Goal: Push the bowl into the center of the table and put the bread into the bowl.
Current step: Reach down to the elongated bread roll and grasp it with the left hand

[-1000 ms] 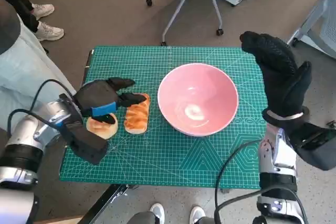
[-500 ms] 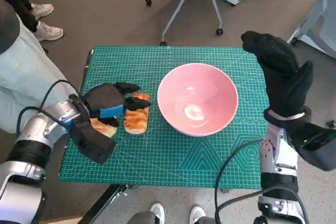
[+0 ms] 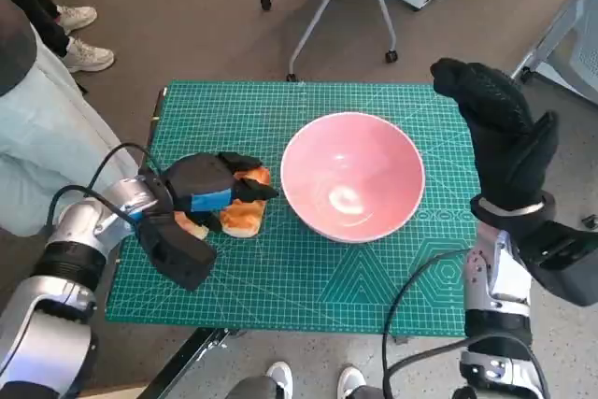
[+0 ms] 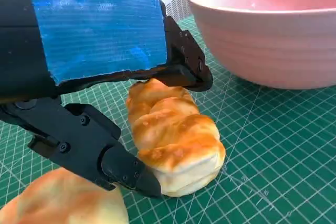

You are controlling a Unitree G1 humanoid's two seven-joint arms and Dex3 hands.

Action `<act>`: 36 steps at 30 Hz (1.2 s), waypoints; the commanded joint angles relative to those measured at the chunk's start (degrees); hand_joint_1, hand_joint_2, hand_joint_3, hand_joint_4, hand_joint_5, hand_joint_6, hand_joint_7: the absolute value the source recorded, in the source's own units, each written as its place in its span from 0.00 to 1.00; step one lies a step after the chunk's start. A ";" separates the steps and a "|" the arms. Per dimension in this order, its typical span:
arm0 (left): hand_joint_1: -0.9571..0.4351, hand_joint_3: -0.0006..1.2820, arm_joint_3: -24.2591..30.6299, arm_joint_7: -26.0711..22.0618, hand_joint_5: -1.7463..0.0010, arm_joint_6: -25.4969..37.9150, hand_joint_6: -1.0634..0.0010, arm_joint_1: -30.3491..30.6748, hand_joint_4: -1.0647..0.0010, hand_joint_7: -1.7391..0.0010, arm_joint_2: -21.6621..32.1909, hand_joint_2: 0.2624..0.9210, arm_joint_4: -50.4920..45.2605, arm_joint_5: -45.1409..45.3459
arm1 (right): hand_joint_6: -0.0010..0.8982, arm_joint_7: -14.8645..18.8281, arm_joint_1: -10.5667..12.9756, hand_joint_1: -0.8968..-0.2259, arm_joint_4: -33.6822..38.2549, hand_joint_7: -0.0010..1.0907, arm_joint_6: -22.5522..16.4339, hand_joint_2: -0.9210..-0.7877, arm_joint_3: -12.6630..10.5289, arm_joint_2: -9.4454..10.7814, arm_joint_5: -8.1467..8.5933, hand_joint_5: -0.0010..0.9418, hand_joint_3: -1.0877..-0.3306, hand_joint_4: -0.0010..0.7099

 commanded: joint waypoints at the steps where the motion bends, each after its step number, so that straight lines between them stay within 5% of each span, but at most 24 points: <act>1: 0.50 0.00 -0.88 -0.56 1.00 -0.07 0.53 -0.96 0.65 1.00 -0.89 0.73 1.16 0.05 | 0.14 0.16 1.66 0.32 -0.28 0.37 1.00 0.00 -0.28 -0.30 0.85 0.00 0.45 0.27; 20: 0.58 0.00 -1.50 -4.38 0.99 3.34 0.52 -1.05 0.61 1.00 -4.26 0.75 2.75 -1.32 | 0.15 0.30 1.96 0.31 -0.81 0.36 1.87 0.00 -0.63 -0.46 0.89 0.00 0.45 0.27; 23: 0.62 0.01 -1.41 -6.19 0.99 4.09 0.47 -1.34 0.54 0.98 -4.90 0.80 3.30 -2.21 | 0.15 0.40 1.97 0.31 -0.86 0.36 2.05 0.00 -0.77 -0.60 1.04 0.00 0.45 0.27; 25: 0.65 0.01 -1.29 -7.28 0.98 4.64 0.35 -1.45 0.40 0.97 -5.19 0.90 3.46 -2.76 | 0.15 0.48 2.02 0.31 -0.88 0.36 2.11 0.00 -0.83 -0.65 1.09 0.00 0.46 0.27; 27: 0.54 0.08 -1.25 -8.13 0.97 5.05 0.41 -1.44 0.28 0.61 -5.29 0.95 3.45 -3.31 | 0.15 0.54 2.05 0.31 -0.90 0.35 2.19 0.00 -0.85 -0.71 1.16 0.00 0.46 0.27; 30: 0.64 0.09 -1.13 -8.85 0.55 5.19 0.45 -1.21 0.37 0.36 -5.15 0.98 3.17 -4.09 | 0.15 0.64 2.07 0.31 -0.89 0.35 2.33 0.00 -0.93 -0.80 1.30 0.00 0.46 0.27; 33: 0.67 0.09 -1.00 -8.89 0.41 4.89 0.46 -0.92 0.38 0.31 -4.65 0.99 2.61 -4.63 | 0.15 0.67 2.19 0.30 -0.95 0.34 2.34 0.00 -1.00 -0.88 1.37 0.00 0.47 0.27; 36: 0.68 0.07 -1.03 -8.51 0.37 4.49 0.43 -0.74 0.36 0.30 -4.18 1.00 2.28 -4.94 | 0.16 0.65 2.26 0.30 -0.97 0.34 2.33 0.00 -0.96 -0.90 1.37 0.00 0.47 0.27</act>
